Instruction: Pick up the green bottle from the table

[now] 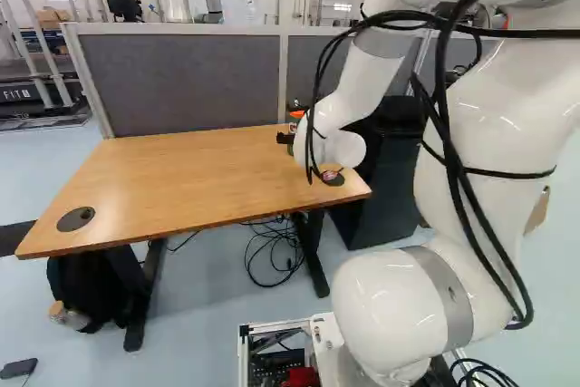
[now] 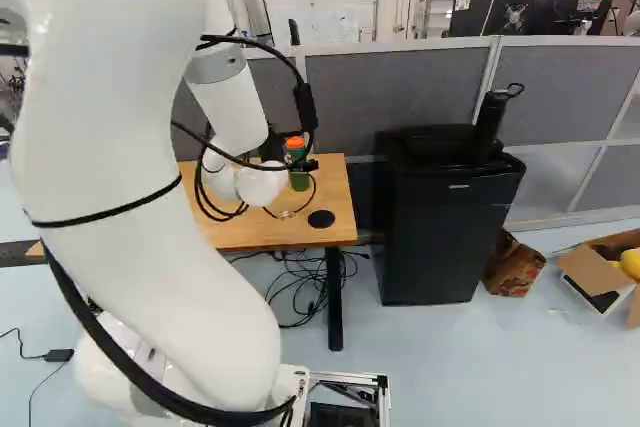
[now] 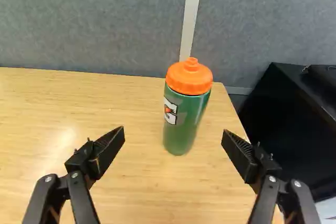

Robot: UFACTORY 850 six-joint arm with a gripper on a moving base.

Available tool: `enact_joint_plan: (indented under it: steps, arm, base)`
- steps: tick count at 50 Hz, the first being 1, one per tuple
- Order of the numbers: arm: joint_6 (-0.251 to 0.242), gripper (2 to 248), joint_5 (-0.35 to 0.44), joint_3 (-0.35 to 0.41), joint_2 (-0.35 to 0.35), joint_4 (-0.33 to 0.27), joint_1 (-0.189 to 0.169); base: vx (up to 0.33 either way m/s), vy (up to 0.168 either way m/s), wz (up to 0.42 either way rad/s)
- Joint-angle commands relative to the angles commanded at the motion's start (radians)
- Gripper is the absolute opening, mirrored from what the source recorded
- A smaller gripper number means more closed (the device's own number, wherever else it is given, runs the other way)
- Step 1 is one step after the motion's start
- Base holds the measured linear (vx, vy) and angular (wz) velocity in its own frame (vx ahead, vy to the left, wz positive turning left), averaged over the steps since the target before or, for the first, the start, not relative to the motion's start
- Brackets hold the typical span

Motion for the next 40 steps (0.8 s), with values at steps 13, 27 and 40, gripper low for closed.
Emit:
enact_joint_plan:
  steps: [13,27,40]
  arm:
    - [0.0,247,0.009,-0.075,-0.096,0.0,0.002]
    - [0.0,247,0.072,-0.139,-0.18,0.0,0.002]
    - [0.0,247,0.105,-0.159,-0.226,0.0,0.001]
  base:
    - [0.0,0.0,0.0]
    - [0.0,0.0,0.0]
    - [0.0,0.0,0.0]
